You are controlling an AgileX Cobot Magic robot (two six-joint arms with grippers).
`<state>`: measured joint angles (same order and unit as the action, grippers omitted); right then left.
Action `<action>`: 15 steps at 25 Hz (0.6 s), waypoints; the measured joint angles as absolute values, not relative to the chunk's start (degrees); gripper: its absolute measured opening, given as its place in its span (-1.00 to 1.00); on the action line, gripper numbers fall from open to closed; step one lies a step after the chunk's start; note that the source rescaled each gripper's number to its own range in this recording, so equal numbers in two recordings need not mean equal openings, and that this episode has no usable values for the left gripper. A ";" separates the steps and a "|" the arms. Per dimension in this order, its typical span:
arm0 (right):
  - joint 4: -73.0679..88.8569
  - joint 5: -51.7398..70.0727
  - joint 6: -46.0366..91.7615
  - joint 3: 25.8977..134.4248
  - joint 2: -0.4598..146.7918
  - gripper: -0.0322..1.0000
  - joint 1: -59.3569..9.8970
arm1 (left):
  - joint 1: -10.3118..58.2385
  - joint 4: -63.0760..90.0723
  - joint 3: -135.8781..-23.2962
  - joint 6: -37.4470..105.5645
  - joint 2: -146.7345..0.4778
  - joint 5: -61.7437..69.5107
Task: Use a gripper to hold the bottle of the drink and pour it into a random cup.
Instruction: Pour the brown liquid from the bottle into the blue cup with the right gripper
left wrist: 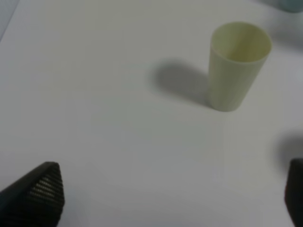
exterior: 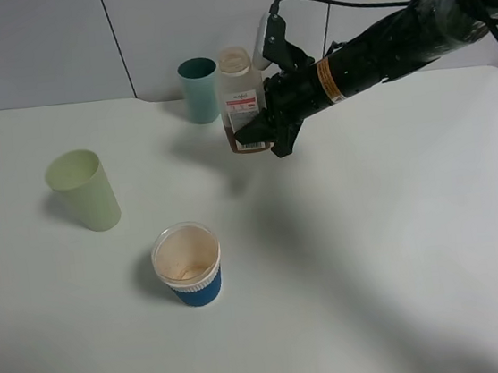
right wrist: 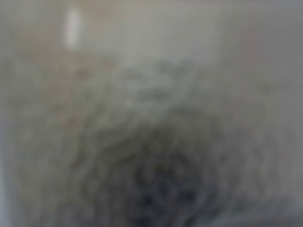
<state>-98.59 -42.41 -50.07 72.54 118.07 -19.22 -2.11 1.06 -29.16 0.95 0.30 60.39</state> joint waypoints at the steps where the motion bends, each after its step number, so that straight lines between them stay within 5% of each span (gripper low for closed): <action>1: -99.24 -41.81 -50.00 72.54 117.47 -0.83 -20.00 | -2.11 1.06 -29.16 0.95 0.30 60.39; 15: -99.91 -37.48 -41.86 72.49 114.34 -0.85 -27.76 | -2.11 1.06 -29.16 0.95 0.30 60.39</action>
<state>-99.91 -37.48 -41.86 72.49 114.34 -27.76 -2.11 1.06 -29.16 0.95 0.30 60.39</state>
